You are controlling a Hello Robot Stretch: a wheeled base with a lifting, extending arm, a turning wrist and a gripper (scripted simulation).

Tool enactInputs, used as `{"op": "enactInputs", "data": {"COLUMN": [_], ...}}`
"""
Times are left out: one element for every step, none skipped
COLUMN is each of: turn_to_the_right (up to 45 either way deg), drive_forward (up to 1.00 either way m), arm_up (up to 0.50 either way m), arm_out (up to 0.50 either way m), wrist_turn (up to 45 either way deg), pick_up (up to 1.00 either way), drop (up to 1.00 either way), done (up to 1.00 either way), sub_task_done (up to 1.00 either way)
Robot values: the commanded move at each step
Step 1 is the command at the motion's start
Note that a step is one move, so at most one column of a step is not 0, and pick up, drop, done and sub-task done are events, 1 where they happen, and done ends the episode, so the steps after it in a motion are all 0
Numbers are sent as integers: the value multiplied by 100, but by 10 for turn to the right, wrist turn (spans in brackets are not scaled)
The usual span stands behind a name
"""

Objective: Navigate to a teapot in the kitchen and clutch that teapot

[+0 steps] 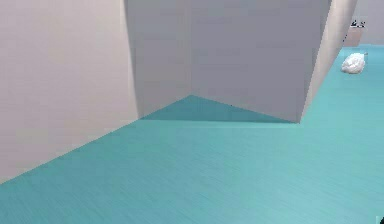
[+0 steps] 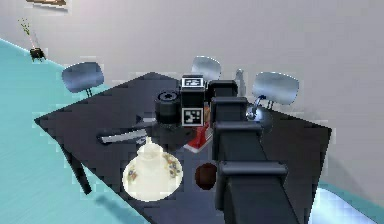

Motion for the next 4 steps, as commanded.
{"op": "enactInputs", "data": {"turn_to_the_right": [0,0,0,0], "drive_forward": [0,0,0,0], "arm_up": [0,-28,0,10], "arm_out": [0,0,0,0], "wrist_turn": [90,0,0,0], "pick_up": [0,0,100,0], "drop": [0,0,0,0], "done": [0,0,0,0], "sub_task_done": [0,0,0,0]}}
